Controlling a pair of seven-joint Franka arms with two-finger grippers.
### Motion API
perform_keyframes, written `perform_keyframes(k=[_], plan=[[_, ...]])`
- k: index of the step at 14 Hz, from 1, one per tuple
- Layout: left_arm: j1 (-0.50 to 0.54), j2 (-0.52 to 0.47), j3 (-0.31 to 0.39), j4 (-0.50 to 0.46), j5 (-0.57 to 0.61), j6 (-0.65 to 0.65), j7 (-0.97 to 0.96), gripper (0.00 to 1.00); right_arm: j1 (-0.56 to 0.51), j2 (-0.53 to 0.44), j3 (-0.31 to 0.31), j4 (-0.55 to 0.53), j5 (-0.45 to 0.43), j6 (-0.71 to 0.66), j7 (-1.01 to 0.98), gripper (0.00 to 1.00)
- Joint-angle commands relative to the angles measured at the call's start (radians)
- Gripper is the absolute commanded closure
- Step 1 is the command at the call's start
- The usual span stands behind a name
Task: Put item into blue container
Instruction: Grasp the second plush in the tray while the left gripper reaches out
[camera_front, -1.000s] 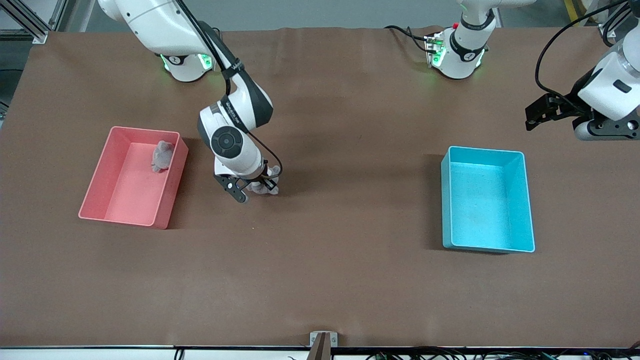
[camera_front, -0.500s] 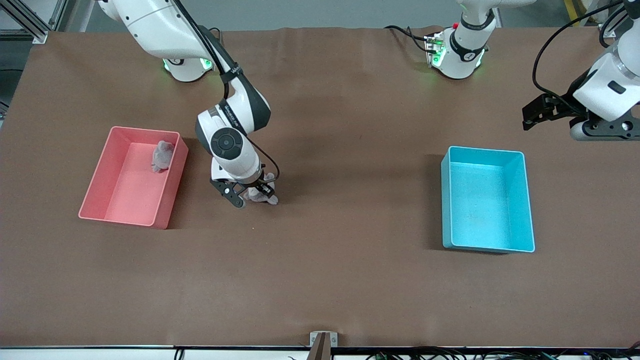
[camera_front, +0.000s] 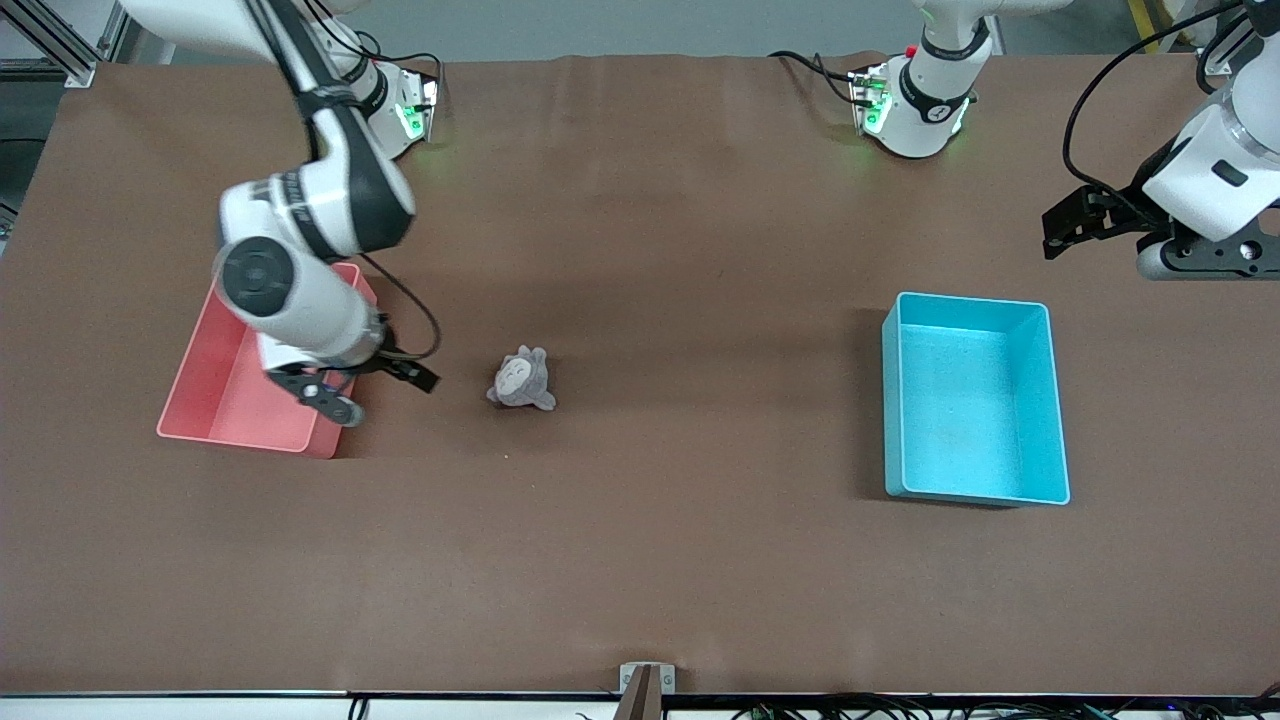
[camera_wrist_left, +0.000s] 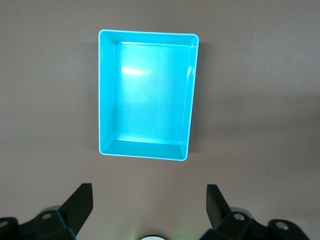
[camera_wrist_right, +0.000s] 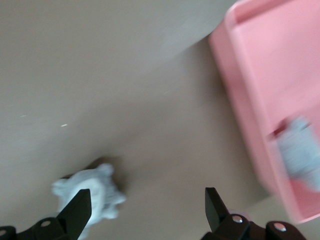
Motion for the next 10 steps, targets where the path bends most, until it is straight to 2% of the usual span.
perform_keyframes(k=[1, 4, 6, 10], plan=[[0.007, -0.006, -0.005, 0.012, 0.004, -0.011, 0.018, 0.0, -0.137, -0.131, 0.02, -0.176, -0.012, 0.025, -0.197, 0.0], [0.006, -0.006, -0.003, 0.019, 0.002, -0.013, 0.017, 0.0, -0.28, -0.212, 0.022, -0.336, 0.0, 0.08, -0.314, 0.0], [0.006, -0.003, -0.005, 0.018, 0.001, -0.013, 0.02, 0.0, -0.34, -0.226, 0.022, -0.426, 0.0, 0.144, -0.35, 0.0], [0.001, -0.001, -0.006, 0.016, -0.021, -0.013, 0.009, 0.0, -0.385, -0.219, 0.02, -0.6, 0.002, 0.365, -0.362, 0.0]])
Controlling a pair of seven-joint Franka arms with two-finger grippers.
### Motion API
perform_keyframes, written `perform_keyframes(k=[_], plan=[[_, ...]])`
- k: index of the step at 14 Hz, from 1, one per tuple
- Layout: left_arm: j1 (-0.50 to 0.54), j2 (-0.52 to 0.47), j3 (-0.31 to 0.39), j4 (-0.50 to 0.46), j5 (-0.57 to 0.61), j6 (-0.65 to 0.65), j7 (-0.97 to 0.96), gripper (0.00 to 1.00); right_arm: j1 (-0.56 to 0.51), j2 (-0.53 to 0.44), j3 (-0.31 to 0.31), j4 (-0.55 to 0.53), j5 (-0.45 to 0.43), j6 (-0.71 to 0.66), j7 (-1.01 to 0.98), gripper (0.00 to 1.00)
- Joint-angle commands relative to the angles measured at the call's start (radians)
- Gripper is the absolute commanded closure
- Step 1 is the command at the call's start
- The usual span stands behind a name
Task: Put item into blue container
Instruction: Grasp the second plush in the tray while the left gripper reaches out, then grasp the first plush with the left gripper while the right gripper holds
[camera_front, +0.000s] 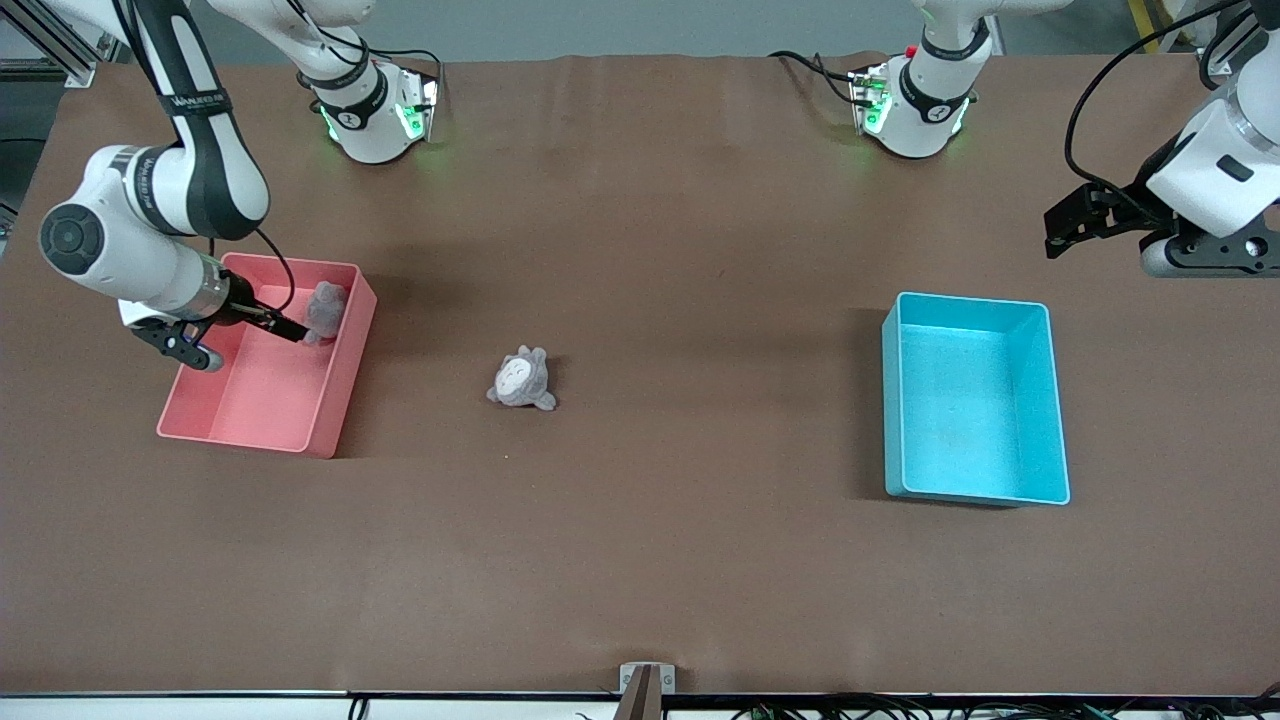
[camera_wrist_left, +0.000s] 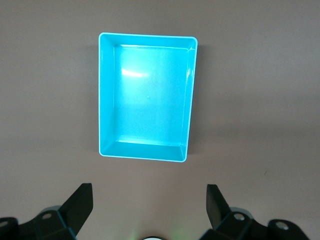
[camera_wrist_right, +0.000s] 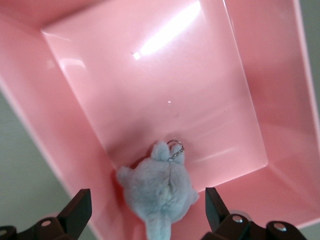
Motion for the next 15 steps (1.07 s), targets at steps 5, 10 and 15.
perform_keyframes(k=[5, 10, 15], plan=[[-0.061, 0.103, -0.068, 0.006, -0.06, 0.065, -0.098, 0.0, -0.024, 0.014, 0.022, -0.149, 0.058, 0.159, -0.012, 0.0], [-0.286, 0.394, -0.114, 0.103, -0.077, 0.257, -0.369, 0.0, -0.024, 0.086, 0.023, -0.15, 0.07, 0.21, -0.018, 0.0], [-0.516, 0.696, -0.111, 0.178, -0.08, 0.739, -0.578, 0.0, -0.026, 0.094, 0.023, -0.149, 0.07, 0.21, -0.041, 0.54]])
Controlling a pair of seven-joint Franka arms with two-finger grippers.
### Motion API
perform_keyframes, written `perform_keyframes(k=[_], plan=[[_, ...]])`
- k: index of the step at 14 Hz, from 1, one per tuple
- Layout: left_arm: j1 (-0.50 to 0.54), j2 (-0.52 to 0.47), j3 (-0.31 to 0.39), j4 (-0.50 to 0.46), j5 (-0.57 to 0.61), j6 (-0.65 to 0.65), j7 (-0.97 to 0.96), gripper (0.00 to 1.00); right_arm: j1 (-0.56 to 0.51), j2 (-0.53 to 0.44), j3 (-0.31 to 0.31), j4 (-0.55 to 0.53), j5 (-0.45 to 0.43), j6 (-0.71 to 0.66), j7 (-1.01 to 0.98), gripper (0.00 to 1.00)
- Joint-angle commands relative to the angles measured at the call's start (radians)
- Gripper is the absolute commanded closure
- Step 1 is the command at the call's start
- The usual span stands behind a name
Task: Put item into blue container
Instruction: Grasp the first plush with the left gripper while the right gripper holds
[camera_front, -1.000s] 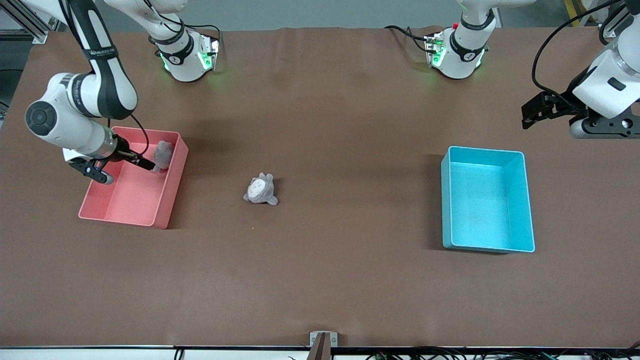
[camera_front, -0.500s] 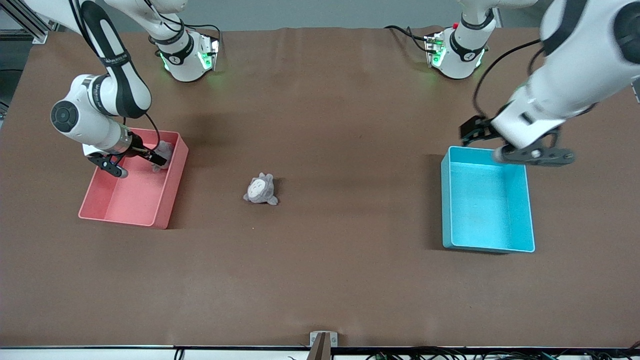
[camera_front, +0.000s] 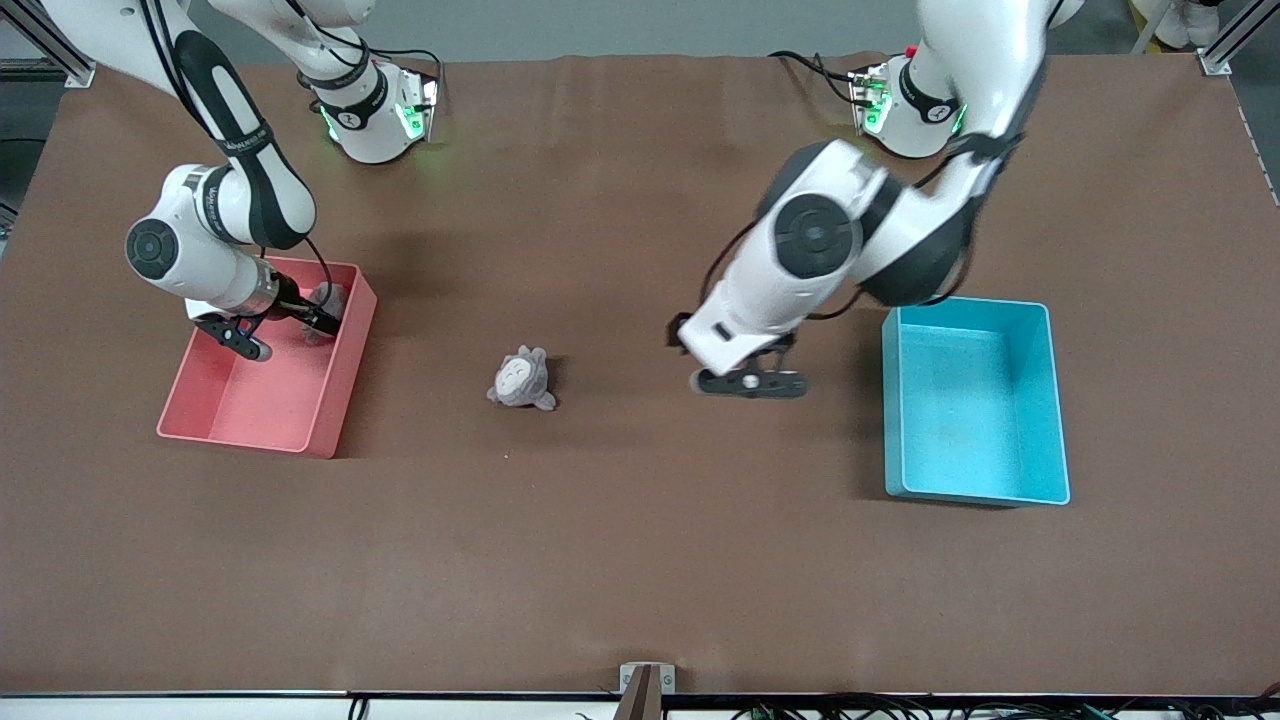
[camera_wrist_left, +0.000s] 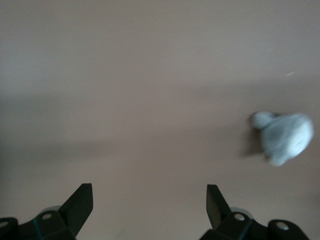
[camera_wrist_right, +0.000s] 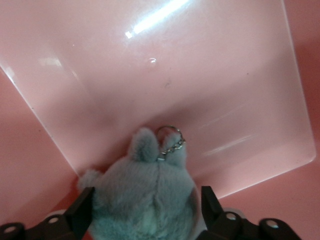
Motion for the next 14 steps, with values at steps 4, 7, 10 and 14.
perform_keyframes(k=[4, 7, 10, 14], plan=[[-0.147, 0.284, 0.005, 0.068, -0.02, 0.542, -0.145, 0.03, -0.022, -0.017, 0.014, -0.012, 0.021, 0.0, -0.036, 1.0], [-0.212, 0.391, 0.005, 0.078, -0.02, 0.826, -0.258, 0.06, -0.022, -0.025, 0.013, -0.006, 0.021, -0.009, -0.054, 1.0], [-0.27, 0.477, 0.011, 0.175, -0.02, 0.894, -0.361, 0.1, -0.043, -0.053, 0.011, 0.08, 0.021, -0.157, -0.123, 1.0], [-0.292, 0.522, 0.022, 0.186, -0.019, 0.948, -0.363, 0.19, -0.065, -0.042, 0.008, 0.412, 0.009, -0.553, -0.177, 1.0]])
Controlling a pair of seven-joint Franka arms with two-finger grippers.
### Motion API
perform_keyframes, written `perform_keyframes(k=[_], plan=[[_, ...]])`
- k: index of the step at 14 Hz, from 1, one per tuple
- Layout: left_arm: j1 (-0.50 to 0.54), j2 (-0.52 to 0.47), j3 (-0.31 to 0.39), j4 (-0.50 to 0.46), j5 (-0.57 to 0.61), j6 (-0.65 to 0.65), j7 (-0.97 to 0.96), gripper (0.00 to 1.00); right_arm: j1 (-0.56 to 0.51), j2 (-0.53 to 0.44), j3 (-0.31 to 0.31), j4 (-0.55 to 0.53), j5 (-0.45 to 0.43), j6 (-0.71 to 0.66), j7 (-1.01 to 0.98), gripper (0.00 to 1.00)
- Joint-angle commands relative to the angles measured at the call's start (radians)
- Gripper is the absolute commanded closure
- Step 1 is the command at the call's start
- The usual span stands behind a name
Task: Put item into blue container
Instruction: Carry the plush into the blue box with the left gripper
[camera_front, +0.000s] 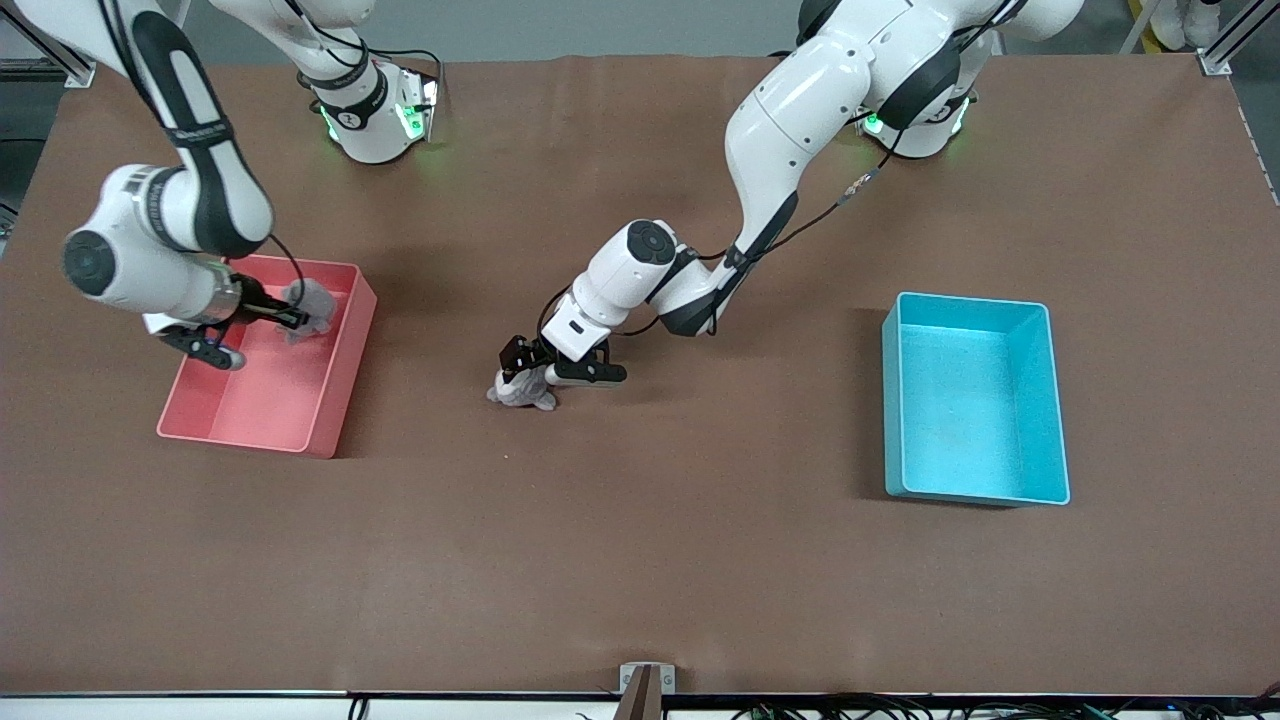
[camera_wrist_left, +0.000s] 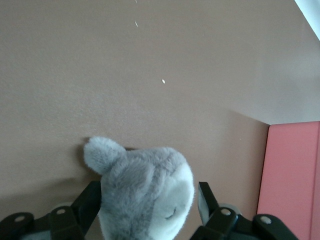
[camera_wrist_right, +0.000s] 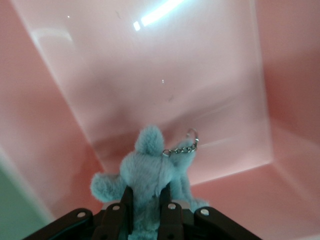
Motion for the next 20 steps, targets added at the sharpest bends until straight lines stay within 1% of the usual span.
perform_keyframes(k=[1, 2, 3, 4, 5, 7, 8, 9, 10, 12, 13, 14, 15, 16, 17, 19, 20], plan=[[-0.022, 0.041, 0.021, 0.043, -0.018, 0.021, 0.0, 0.29, -0.013, 0.004, 0.011, 0.23, 0.006, -0.231, -0.018, 1.0], [-0.026, 0.041, 0.022, 0.043, -0.018, 0.021, 0.0, 0.44, -0.007, 0.005, 0.014, 0.285, 0.006, -0.284, -0.008, 1.0], [-0.026, 0.041, 0.022, 0.043, -0.018, 0.021, -0.005, 0.62, 0.008, 0.005, 0.018, 0.307, 0.009, -0.293, 0.032, 1.0], [-0.026, 0.038, 0.022, 0.043, -0.018, 0.021, -0.005, 0.83, 0.048, 0.005, 0.019, 0.318, 0.015, -0.289, 0.095, 1.0], [-0.026, 0.035, 0.022, 0.043, -0.018, 0.021, -0.005, 0.99, 0.091, 0.007, 0.019, 0.323, 0.019, -0.28, 0.165, 1.0], [-0.026, 0.02, 0.022, 0.035, -0.015, 0.014, -0.005, 1.0, 0.183, 0.018, 0.019, 0.327, 0.051, -0.243, 0.311, 1.0], [-0.02, -0.011, 0.027, 0.025, -0.015, 0.003, -0.007, 1.0, 0.224, 0.028, 0.019, 0.327, 0.058, -0.214, 0.371, 1.0], [-0.007, -0.049, 0.039, -0.013, -0.015, -0.037, -0.007, 1.0, 0.247, 0.045, 0.02, 0.327, 0.07, -0.18, 0.412, 1.0], [0.017, -0.133, 0.073, -0.084, -0.017, -0.083, -0.017, 1.0, 0.276, 0.062, 0.019, 0.327, 0.081, -0.143, 0.455, 1.0], [0.097, -0.28, 0.079, -0.223, -0.015, -0.112, -0.022, 1.0, 0.317, 0.099, 0.02, 0.327, 0.082, -0.079, 0.521, 1.0], [0.153, -0.367, 0.079, -0.311, -0.014, -0.114, -0.019, 1.0, 0.346, 0.119, 0.02, 0.327, 0.082, -0.042, 0.56, 1.0], [0.209, -0.456, 0.079, -0.403, -0.011, -0.115, -0.01, 1.0, 0.378, 0.137, 0.02, 0.327, 0.082, -0.007, 0.619, 1.0], [0.256, -0.527, 0.079, -0.472, -0.006, -0.127, -0.001, 1.0, 0.418, 0.159, 0.02, 0.327, 0.082, 0.038, 0.688, 1.0], [0.296, -0.599, 0.081, -0.524, -0.004, -0.185, 0.018, 1.0, 0.462, 0.182, 0.02, 0.327, 0.082, 0.084, 0.75, 1.0], [0.33, -0.656, 0.084, -0.544, -0.004, -0.285, 0.041, 1.0, 0.506, 0.214, 0.02, 0.327, 0.082, 0.143, 0.823, 1.0], [0.423, -0.734, 0.084, -0.538, -0.004, -0.508, 0.139, 1.0, 0.615, 0.295, 0.019, 0.352, 0.078, 0.257, 0.993, 1.0], [0.48, -0.768, 0.082, -0.54, -0.004, -0.601, 0.22, 1.0, 0.652, 0.344, 0.019, 0.394, 0.072, 0.268, 1.061, 1.0]])
